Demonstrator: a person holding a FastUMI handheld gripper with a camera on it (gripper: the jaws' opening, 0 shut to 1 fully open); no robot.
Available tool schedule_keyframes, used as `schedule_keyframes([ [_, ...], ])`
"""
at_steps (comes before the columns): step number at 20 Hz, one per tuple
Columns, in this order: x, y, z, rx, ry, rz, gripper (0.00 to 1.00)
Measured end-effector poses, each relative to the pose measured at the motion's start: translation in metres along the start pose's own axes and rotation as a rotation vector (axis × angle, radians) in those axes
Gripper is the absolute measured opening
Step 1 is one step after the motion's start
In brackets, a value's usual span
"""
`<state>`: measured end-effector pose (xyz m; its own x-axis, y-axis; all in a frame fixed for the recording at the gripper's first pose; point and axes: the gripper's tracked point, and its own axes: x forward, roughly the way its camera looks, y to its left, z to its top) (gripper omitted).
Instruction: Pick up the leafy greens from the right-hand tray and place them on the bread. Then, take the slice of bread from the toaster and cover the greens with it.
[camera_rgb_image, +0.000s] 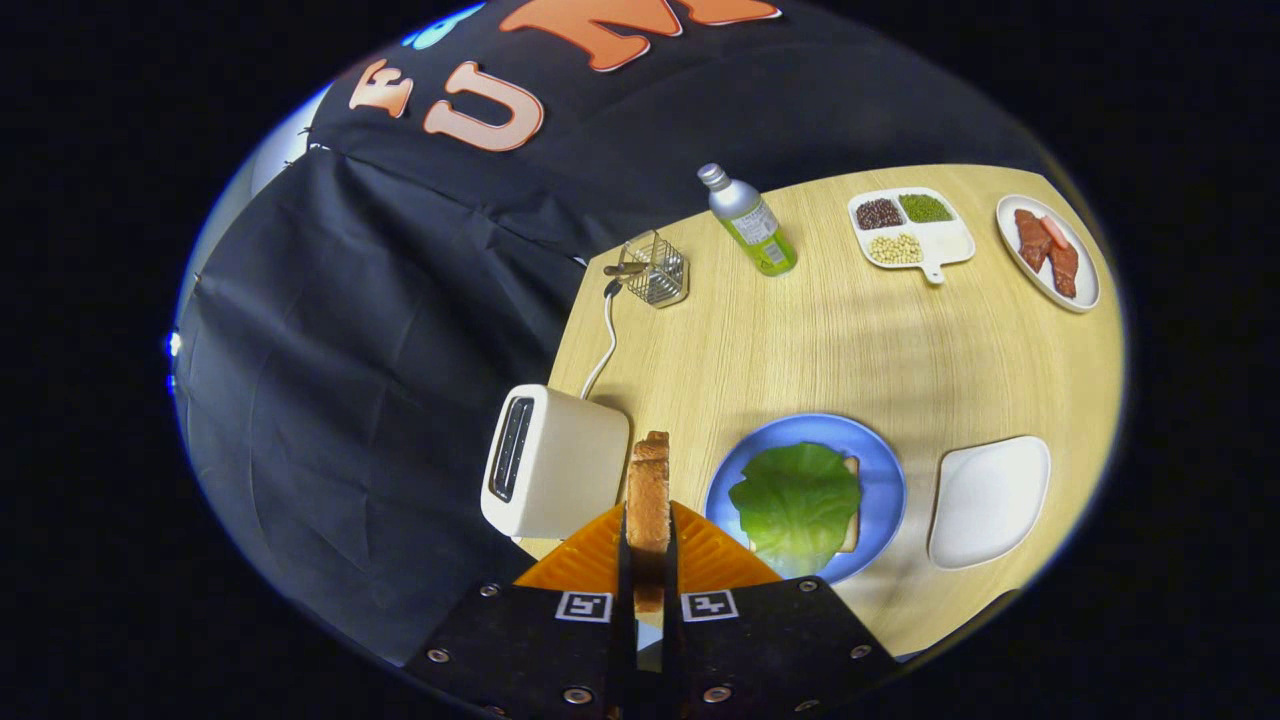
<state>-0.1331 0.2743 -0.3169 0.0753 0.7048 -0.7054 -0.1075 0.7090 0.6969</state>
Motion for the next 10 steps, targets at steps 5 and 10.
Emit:
schedule_keyframes([
  [5,0.013,-0.031,-0.009,0.043,0.035,0.007,0.11],
  [10,0.029,-0.050,-0.020,0.112,0.054,0.053,0.11],
])
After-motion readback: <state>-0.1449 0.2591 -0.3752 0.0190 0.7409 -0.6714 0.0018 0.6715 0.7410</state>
